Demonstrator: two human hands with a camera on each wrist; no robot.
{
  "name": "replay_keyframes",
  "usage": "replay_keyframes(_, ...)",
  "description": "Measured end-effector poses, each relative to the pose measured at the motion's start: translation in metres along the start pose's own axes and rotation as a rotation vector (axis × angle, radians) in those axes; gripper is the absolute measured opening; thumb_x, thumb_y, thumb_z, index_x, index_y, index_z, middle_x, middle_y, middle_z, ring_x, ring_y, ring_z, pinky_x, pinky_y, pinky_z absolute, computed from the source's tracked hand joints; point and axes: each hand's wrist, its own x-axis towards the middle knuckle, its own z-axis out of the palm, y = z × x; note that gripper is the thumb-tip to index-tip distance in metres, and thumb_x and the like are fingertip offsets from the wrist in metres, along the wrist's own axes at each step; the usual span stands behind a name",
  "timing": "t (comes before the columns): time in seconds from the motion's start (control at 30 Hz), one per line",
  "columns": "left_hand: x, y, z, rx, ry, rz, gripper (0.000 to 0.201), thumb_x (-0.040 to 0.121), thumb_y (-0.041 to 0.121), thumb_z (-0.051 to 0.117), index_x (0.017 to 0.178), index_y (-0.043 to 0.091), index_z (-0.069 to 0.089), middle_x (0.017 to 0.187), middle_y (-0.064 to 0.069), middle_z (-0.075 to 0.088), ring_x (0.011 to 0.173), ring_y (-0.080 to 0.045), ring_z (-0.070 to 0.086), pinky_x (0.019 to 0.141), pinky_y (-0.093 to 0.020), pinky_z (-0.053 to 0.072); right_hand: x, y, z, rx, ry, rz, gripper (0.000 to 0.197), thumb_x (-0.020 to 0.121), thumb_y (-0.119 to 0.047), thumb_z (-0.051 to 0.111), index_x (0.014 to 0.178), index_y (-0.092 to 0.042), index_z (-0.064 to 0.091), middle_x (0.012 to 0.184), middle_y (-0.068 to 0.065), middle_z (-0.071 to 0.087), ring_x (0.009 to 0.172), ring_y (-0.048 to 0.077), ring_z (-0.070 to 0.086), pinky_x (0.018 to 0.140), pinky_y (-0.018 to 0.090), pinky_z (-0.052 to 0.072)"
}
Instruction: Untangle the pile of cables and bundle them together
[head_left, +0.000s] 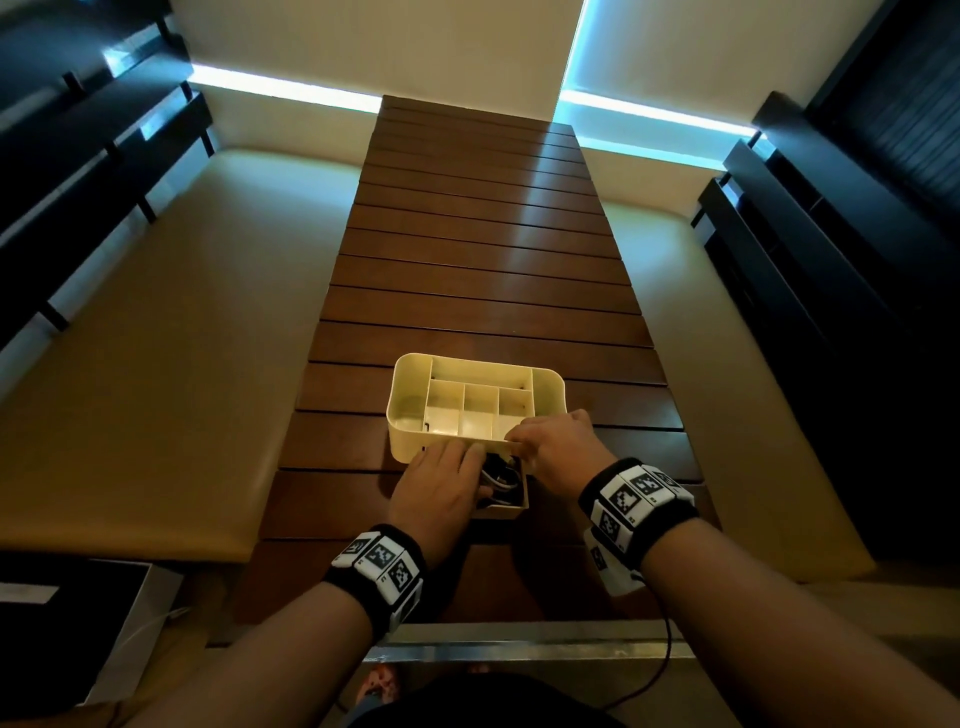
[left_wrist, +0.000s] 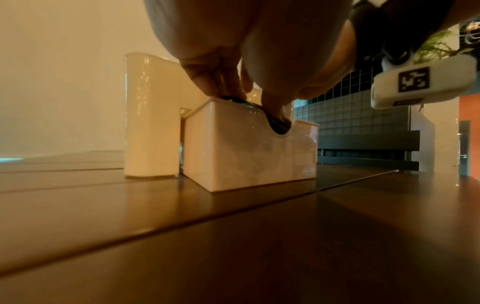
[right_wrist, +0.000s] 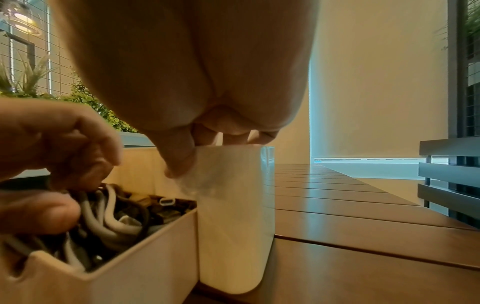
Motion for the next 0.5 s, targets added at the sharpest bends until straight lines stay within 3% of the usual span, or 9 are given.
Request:
replay_keyframes(0.17,-0.007,-0.004,-0.003,-0.024,0.012,0.065,0.02,0.083,0.03,0.063,0.09,0.011,0.066,0.09,-0.006,0.066,0.079,-0.022,0.063,0.065,-0.033,0.054,-0.003,0.0,0.003,0.007,0.016,0.002,0.03,0.099,-0.021,0.047,0.12,-0.034,0.064,0.121,-0.014,0.063,0.111,0.014,0.054,0.098,0.038,0.021)
replay_keyframes(0.33,-0.024,-0.001,-0.006,0.029,-0.018,0.123,0.03,0.081,0.016,0.064,0.108,0.005,0.071,0.11,-0.013,0.071,0.098,-0.026,0.068,0.085,-0.035,0.057,-0.006,-0.001,0.0,0.013,0.012,-0.009,0.031,0.102,-0.024,0.043,0.122,-0.032,0.065,0.125,-0.013,0.063,0.115,0.016,0.054,0.097,0.035,0.02)
replay_keyframes(0.5,-0.027,-0.003,0.002,0.033,-0.152,0.13,0.048,0.086,0.016,0.032,0.113,0.001,0.069,0.117,-0.016,0.068,0.11,-0.03,0.064,0.092,-0.039,0.056,-0.009,-0.002,-0.006,0.048,-0.036,-0.037,0.03,0.103,-0.024,0.042,0.123,-0.028,0.064,0.126,-0.011,0.064,0.119,0.017,0.052,0.103,0.037,0.019)
